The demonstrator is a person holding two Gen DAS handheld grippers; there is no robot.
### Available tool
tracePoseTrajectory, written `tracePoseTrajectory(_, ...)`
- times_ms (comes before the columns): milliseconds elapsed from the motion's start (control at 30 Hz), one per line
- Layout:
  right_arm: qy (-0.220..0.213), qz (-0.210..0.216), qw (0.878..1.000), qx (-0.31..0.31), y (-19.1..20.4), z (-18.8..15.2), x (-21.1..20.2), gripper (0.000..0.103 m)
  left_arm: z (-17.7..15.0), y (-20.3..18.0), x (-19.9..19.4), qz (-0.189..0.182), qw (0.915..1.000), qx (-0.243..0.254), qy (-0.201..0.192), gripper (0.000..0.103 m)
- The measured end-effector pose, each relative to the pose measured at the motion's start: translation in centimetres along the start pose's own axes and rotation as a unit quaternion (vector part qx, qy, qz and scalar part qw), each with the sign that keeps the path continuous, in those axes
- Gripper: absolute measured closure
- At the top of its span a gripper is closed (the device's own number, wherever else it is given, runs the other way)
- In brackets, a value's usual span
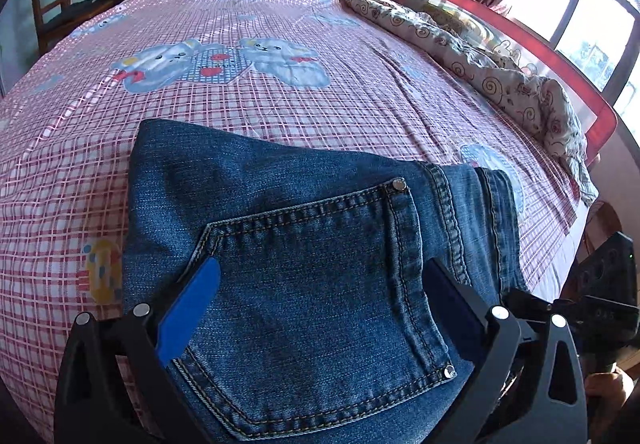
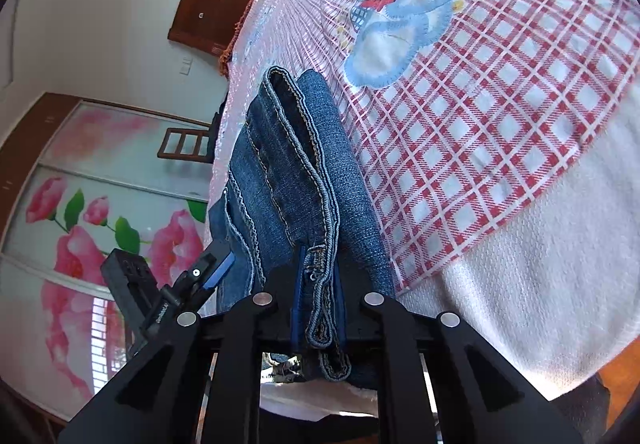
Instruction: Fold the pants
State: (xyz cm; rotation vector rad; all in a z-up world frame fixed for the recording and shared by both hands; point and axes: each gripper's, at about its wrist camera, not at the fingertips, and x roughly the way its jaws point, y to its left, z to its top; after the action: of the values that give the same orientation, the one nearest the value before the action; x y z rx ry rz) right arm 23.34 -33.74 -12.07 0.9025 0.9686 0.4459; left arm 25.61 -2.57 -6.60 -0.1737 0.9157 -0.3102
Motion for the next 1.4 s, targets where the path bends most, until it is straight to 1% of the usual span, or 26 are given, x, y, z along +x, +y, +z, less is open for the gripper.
tracePoseTrajectory(67, -0.013, -0.038, 0.999, -0.022, 0.9, -0.3, -1.7, 0.085, -0.2, -0.2, -0.2, 0.002, 1.0, 0.006, -0.007, 0.002)
tracePoseTrajectory(167, -0.044, -0.084, 0.994, -0.058, 2.4, -0.5, -4.0, 0.085, -0.3, -0.3, -0.3, 0.009, 0.9998, 0.017, -0.009, 0.002)
tracePoseTrajectory(200, -0.048, -0.089, 0.992, -0.078, 3.4, -0.2, -4.3, 0.085, -0.1, -0.4, -0.2, 0.009, 0.9998, 0.016, -0.011, 0.002)
tracePoseTrajectory(267, -0.044, -0.08, 0.989, -0.113, 5.7, 0.6, -3.8, 0.085, -0.1, -0.3, -0.3, 0.008, 0.9998, 0.016, -0.012, 0.002)
tracePoseTrajectory(333, -0.035, -0.06, 0.988, -0.137, 8.0, 1.9, -2.1, 0.085, 0.0, -0.4, -0.2, 0.01, 0.9997, 0.018, -0.013, 0.002)
tracePoseTrajectory(433, -0.014, -0.051, 0.983, -0.177, 11.3, 3.9, 2.1, 0.085, 0.0, -0.3, -0.2, 0.009, 0.9997, 0.017, -0.014, 0.002)
tracePoseTrajectory(533, 0.007, -0.047, 0.984, -0.172, 12.6, 5.7, 6.3, 0.085, 0.0, -0.2, -0.2, 0.006, 0.9997, 0.015, -0.016, 0.002)
tracePoseTrajectory(600, 0.02, -0.063, 0.983, -0.172, 13.0, 6.2, 8.7, 0.085, -0.1, -0.2, -0.1, 0.006, 0.9997, 0.016, -0.018, 0.002)
tracePoseTrajectory(667, 0.031, -0.083, 0.983, -0.16, 12.0, 6.9, 10.6, 0.085, -0.1, -0.2, -0.1, 0.006, 0.9997, 0.017, -0.019, 0.002)
tracePoseTrajectory(733, 0.028, -0.084, 0.988, -0.125, 10.4, 7.4, 11.4, 0.099, -0.1, 0.0, -0.1, 0.0, 0.9998, 0.008, -0.02, 0.002)
tracePoseTrajectory(767, 0.029, -0.093, 0.988, -0.119, 10.1, 7.8, 11.6, 0.103, 0.0, 0.1, -0.1, -0.003, 0.9998, 0.004, -0.021, 0.002)
tracePoseTrajectory(800, 0.032, -0.089, 0.988, -0.12, 10.0, 7.9, 11.6, 0.103, 0.0, 0.2, -0.1, -0.004, 0.9998, 0.002, -0.021, 0.002)
tracePoseTrajectory(900, 0.038, -0.077, 0.989, -0.12, 10.2, 7.5, 10.3, 0.103, -0.3, 0.1, 0.0, -0.002, 0.9996, 0.013, -0.026, 0.002)
tracePoseTrajectory(967, 0.027, -0.067, 0.99, -0.118, 10.5, 6.8, 8.1, 0.102, -0.3, 0.1, 0.0, -0.004, 0.9995, 0.011, -0.028, 0.002)
tracePoseTrajectory(1033, 0.023, -0.031, 0.993, -0.116, 10.3, 5.3, 5.6, 0.102, -0.3, 0.1, 0.0, -0.006, 0.9995, 0.01, -0.029, 0.002)
tracePoseTrajectory(1067, 0.024, -0.022, 0.993, -0.113, 10.1, 4.4, 4.3, 0.102, -0.3, 0.1, 0.0, -0.007, 0.9995, 0.011, -0.03, 0.002)
tracePoseTrajectory(1167, 0.036, 0.022, 0.995, -0.087, 8.4, 0.8, 0.9, 0.102, -0.3, 0.1, -0.1, -0.009, 0.9994, 0.009, -0.031, 0.002)
tracePoseTrajectory(1200, 0.049, 0.023, 0.995, -0.079, 7.7, -0.4, 0.5, 0.102, -0.4, 0.1, -0.1, -0.009, 0.9994, 0.01, -0.032, 0.002)
tracePoseTrajectory(1233, 0.06, 0.009, 0.995, -0.076, 6.8, -1.4, 0.2, 0.102, -0.4, 0.0, -0.1, -0.009, 0.9994, 0.011, -0.032, 0.002)
tracePoseTrajectory(1300, 0.071, -0.054, 0.994, -0.07, 4.1, -2.8, 0.0, 0.103, -0.3, 0.1, -0.2, -0.012, 0.9994, 0.009, -0.032, 0.002)
tracePoseTrajectory(1333, 0.072, -0.039, 0.995, -0.048, 2.6, -3.2, -0.3, 0.103, -0.3, 0.1, -0.2, -0.013, 0.9994, 0.009, -0.031, 0.002)
tracePoseTrajectory(1367, 0.058, -0.012, 0.998, -0.014, 1.7, -3.5, -1.1, 0.103, -0.3, 0.1, -0.2, -0.013, 0.9994, 0.012, -0.031, 0.002)
tracePoseTrajectory(1400, 0.044, -0.005, 0.999, 0.003, 1.7, -3.8, -2.2, 0.103, -0.3, 0.1, -0.2, -0.014, 0.9994, 0.014, -0.03, 0.002)
